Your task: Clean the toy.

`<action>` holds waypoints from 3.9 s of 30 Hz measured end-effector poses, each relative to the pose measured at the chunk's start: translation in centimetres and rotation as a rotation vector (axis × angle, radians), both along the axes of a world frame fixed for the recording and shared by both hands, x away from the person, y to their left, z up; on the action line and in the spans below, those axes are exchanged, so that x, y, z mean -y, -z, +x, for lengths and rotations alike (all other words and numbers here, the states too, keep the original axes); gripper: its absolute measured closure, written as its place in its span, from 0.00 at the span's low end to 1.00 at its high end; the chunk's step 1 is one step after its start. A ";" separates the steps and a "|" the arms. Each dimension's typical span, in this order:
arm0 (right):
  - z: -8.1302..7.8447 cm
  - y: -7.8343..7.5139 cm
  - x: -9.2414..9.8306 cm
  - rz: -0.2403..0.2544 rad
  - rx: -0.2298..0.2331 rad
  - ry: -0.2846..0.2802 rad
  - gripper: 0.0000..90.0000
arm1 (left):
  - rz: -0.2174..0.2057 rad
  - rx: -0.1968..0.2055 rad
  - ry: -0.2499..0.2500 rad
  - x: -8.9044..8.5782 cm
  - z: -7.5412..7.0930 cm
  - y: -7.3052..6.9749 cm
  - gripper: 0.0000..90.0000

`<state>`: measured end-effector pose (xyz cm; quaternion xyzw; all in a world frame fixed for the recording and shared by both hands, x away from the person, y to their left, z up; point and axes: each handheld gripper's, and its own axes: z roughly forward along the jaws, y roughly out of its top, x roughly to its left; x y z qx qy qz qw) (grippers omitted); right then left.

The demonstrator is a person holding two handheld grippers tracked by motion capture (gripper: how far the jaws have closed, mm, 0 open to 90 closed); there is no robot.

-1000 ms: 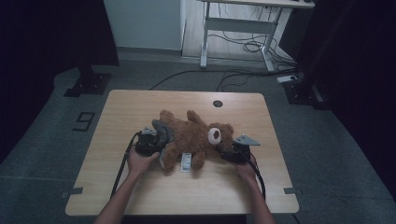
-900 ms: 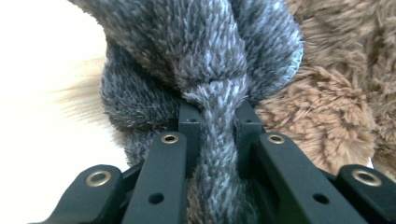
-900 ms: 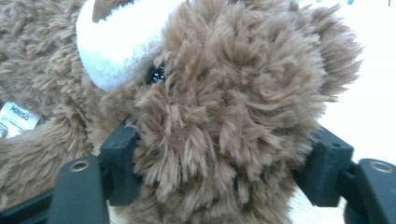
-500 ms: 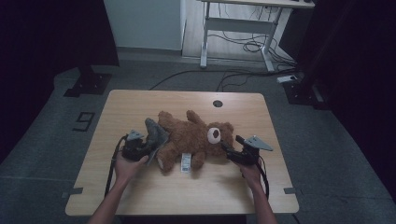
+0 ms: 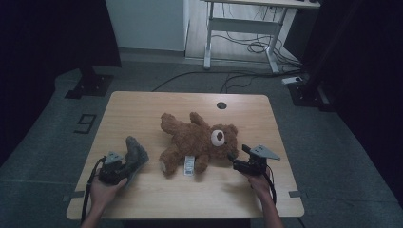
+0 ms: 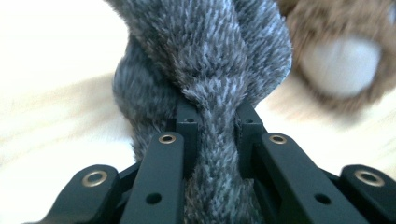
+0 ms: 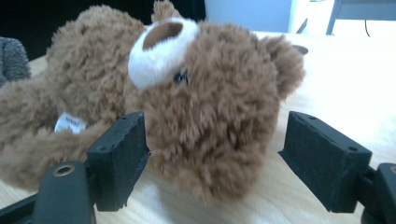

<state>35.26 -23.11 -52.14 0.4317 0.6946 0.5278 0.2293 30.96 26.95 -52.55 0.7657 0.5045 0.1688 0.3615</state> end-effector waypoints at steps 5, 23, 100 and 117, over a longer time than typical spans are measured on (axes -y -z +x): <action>-0.5 0.5 0.7 -0.002 -0.022 0.012 0.24 | -0.027 -0.006 -0.025 -1.4 -1.1 0.8 0.84; -0.7 1.0 0.7 -0.021 -0.045 0.012 0.24 | -0.018 0.016 0.042 -1.2 -1.4 0.2 0.38; -6.4 2.8 -2.2 -0.131 -0.124 -0.149 0.23 | -0.111 0.077 0.303 10.6 -3.8 -0.2 0.35; -6.4 2.8 -2.0 -0.129 -0.117 -0.138 0.23 | -0.119 0.083 0.317 10.7 -3.8 -0.5 0.34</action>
